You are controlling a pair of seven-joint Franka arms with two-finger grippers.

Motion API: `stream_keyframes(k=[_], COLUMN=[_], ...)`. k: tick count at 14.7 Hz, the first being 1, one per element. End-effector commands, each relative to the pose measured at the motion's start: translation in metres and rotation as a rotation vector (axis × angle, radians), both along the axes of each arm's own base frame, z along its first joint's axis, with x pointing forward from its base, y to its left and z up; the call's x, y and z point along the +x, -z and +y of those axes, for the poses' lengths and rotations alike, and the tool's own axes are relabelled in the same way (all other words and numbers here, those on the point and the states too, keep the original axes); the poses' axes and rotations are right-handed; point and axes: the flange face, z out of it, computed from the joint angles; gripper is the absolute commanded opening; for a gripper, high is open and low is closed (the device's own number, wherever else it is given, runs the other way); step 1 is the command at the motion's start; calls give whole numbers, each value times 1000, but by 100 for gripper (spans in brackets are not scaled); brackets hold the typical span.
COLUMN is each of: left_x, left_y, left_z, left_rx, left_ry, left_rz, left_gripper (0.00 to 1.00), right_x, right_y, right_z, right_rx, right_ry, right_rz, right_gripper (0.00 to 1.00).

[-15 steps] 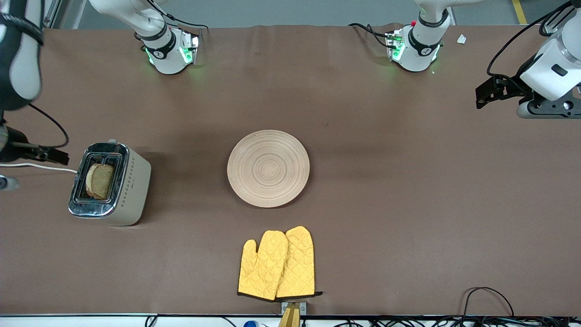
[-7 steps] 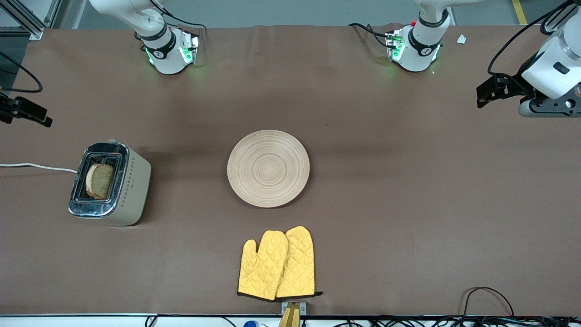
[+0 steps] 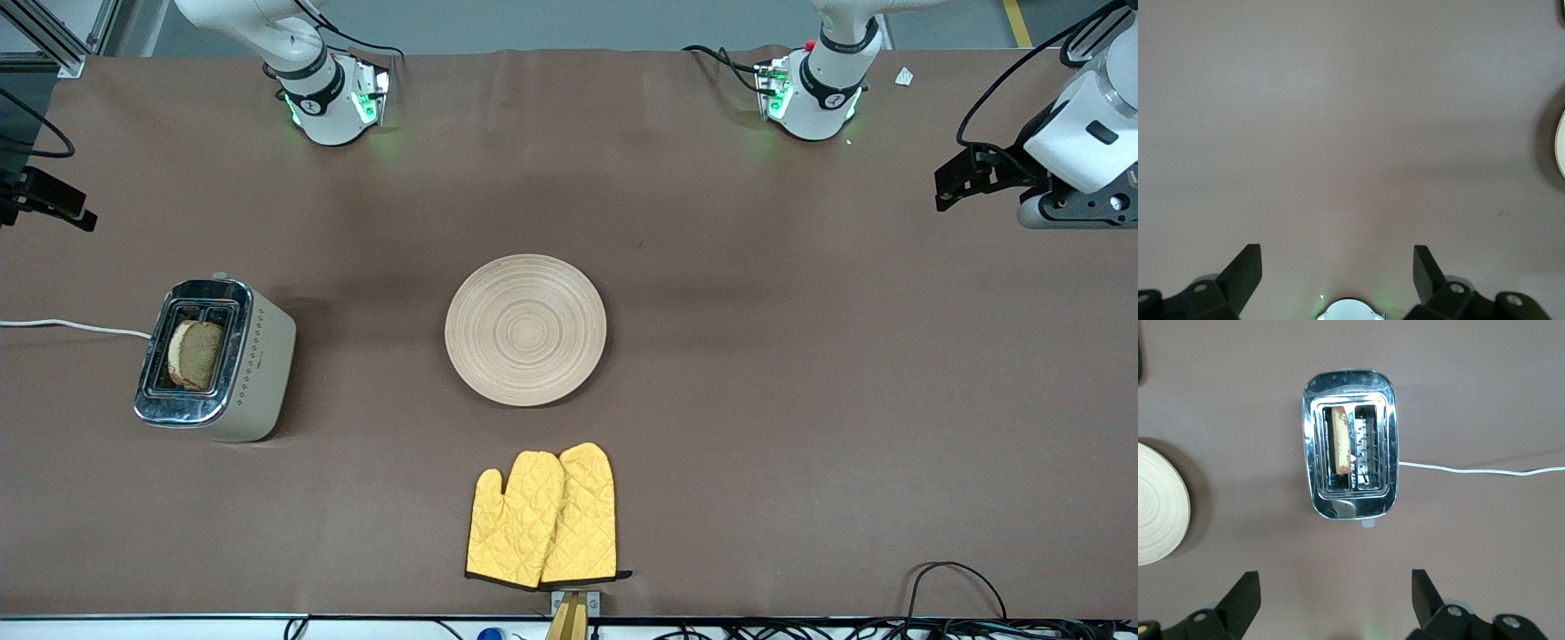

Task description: Move plate and put bread in toaster

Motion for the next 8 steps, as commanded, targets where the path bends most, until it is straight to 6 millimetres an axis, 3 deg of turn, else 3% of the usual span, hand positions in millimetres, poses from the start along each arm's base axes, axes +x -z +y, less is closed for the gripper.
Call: stream_keyframes(k=[1, 8], left_x=[-6, -1], left_y=[-8, -13], left_z=[1, 1], left_rx=[-5, -1], left_ry=[-8, -1], left_rz=[-3, -18], left_gripper=[100, 100], right_x=[-3, -2], right_y=[-11, -12], right_z=[11, 9], right_rx=[18, 43], right_ry=[-4, 18], right_rz=[-14, -24], right_gripper=[100, 100])
